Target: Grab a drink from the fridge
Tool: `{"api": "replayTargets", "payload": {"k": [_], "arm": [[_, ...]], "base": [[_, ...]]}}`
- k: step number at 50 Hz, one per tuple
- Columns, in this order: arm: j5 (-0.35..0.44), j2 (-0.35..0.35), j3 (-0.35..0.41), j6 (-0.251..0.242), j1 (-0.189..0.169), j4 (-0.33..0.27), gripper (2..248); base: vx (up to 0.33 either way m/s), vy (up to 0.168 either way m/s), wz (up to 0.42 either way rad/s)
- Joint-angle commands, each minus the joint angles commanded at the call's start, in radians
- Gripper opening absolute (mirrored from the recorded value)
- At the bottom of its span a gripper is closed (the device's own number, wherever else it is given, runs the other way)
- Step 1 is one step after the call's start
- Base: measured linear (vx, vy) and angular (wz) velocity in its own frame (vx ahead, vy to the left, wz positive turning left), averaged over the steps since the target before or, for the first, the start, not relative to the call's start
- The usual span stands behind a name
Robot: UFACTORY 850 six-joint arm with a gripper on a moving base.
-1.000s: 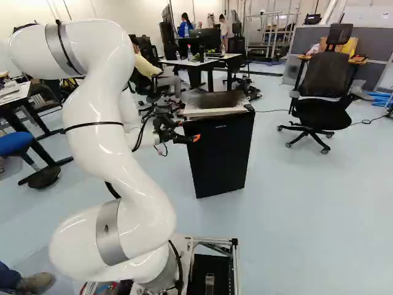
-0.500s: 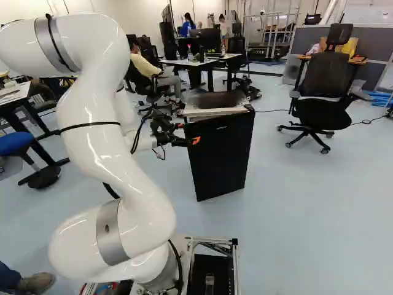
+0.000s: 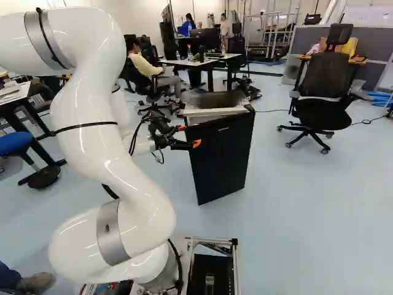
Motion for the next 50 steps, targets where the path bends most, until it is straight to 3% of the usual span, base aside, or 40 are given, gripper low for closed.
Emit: {"api": "replayTargets", "payload": {"k": [50], "arm": [[0.008,0.063,0.123,0.0,0.002,0.098,247]], "base": [[0.0,0.0,0.0]]}}
